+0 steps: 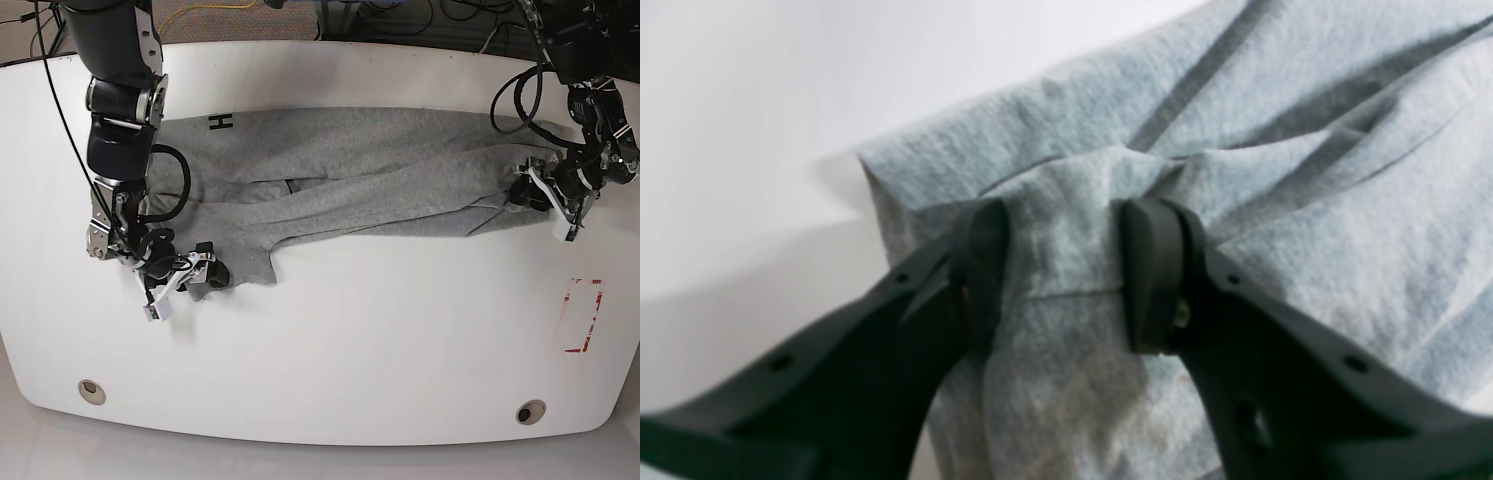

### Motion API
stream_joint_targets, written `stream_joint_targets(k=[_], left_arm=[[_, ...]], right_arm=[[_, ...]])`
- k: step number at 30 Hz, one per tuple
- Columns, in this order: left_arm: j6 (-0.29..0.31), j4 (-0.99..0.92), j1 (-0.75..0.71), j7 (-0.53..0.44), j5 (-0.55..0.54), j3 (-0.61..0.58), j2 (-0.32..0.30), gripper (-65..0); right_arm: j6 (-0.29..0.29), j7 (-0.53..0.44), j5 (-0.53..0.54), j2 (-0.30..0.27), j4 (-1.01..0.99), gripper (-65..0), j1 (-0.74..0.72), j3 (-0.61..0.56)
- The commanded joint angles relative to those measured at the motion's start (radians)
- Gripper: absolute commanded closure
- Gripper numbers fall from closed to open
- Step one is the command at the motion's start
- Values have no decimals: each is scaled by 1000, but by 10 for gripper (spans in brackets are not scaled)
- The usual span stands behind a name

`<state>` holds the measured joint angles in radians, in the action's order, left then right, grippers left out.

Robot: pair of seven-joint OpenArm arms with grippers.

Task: Layout the t-shirt on the table in an organized manner, then fold the t-shirt properly
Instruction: 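Move the right gripper down to the sleeve and pinch it, then fold the pinched sleeve with the right gripper over the shirt body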

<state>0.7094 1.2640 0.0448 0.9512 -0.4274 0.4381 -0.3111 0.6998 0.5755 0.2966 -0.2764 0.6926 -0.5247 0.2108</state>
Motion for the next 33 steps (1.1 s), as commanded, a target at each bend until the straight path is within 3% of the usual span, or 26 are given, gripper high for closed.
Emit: stream_joint_targets(k=[1, 5, 8, 17, 18, 24, 33], left_arm=[[-11, -2, -4, 51, 51, -2, -10, -260], [-11, -4, -4, 51, 54, -2, -10, -260], [-11, -4, -4, 51, 54, -2, -10, -260], [-11, -5, -4, 51, 55, -2, -10, -260], [-11, -7, -4, 51, 55, -2, -10, -260], [-11, -8, -4, 51, 55, -2, -10, -260], [-11, -10, -3, 50, 55, -3, -10, -260]], right_arm=[[-2, 28, -14, -11, 5, -468, -15, -1], [-2, 28, -15, -11, 3, -465, -15, -3], [-2, 28, -15, -11, 3, -412, -15, -3], [-2, 28, -15, -11, 3, -16, -18, -4], [-2, 28, -15, -11, 5, 0, -18, -4], [-2, 84, -15, -11, 100, 0, -8, -4], [-2, 285, -7, 27, 479, 0, 93, 5]])
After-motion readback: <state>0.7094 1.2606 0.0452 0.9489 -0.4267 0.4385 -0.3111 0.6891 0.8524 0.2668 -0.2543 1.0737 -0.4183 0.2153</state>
